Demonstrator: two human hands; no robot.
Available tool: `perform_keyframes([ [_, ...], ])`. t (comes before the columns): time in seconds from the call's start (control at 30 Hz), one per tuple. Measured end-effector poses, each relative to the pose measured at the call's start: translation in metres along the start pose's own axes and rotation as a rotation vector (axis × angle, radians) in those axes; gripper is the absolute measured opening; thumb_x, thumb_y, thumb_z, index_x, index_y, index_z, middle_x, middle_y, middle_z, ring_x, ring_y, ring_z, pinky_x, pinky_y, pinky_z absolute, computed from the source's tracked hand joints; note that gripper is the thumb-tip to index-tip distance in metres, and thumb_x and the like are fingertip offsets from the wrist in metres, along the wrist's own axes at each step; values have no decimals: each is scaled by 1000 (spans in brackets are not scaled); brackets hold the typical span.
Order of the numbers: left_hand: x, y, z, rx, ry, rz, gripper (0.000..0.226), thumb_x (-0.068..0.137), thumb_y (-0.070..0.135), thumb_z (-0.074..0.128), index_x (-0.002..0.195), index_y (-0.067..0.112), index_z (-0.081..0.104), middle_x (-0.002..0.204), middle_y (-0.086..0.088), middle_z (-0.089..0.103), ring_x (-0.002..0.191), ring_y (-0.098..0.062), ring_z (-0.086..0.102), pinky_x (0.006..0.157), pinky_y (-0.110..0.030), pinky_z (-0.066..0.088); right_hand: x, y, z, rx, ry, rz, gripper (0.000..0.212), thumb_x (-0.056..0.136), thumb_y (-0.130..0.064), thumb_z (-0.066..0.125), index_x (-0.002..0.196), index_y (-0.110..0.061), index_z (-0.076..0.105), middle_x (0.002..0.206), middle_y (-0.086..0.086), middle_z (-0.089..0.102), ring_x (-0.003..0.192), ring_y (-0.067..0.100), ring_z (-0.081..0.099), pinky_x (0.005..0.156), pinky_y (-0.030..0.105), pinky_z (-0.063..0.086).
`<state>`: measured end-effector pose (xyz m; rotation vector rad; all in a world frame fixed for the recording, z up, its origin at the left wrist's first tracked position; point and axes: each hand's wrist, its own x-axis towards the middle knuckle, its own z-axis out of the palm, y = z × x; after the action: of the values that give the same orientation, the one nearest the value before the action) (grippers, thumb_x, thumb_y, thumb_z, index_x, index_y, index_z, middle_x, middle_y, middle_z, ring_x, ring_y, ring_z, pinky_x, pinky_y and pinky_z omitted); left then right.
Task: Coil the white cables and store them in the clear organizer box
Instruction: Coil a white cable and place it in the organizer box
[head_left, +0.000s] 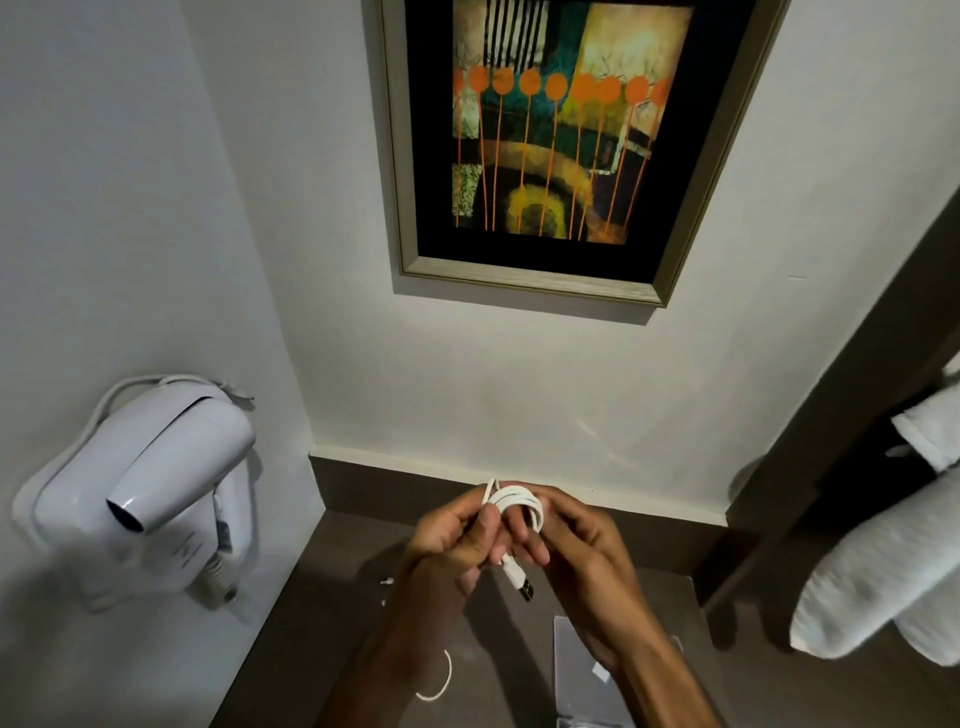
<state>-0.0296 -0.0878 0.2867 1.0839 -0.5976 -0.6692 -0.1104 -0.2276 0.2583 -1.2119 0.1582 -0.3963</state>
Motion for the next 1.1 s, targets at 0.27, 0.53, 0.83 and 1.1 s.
perform_keyframes([
  [0.27,7,-21,0,107,267,47,31,97,30,52,83,11,73,58,2,57,59,-16,62,58,-22,52,-7,-8,2,-183,45,-81,26,98,-20,75,123,-14,79,118,9,83,111,22,79,92,24,61],
  [0.53,10,-17,7,-93,308,-25,16,84,16,69,95,13,57,64,-10,69,62,-37,74,57,-32,61,-3,-9,-6,-110,127,-36,21,91,-18,77,109,-9,83,109,13,85,103,20,80,89,23,61],
  [0.83,11,-28,5,908,347,432,19,92,15,74,105,30,73,102,19,74,97,2,72,81,-16,57,-2,-7,-14,-169,198,-48,21,92,-22,75,109,-13,83,105,11,86,97,20,82,82,23,63],
  [1.1,16,-35,6,1153,323,453,34,94,15,53,116,8,78,111,-4,80,101,-4,67,91,11,35,-6,1,-23,-94,197,37,20,92,-11,80,112,-13,80,108,14,85,101,28,83,86,24,64],
])
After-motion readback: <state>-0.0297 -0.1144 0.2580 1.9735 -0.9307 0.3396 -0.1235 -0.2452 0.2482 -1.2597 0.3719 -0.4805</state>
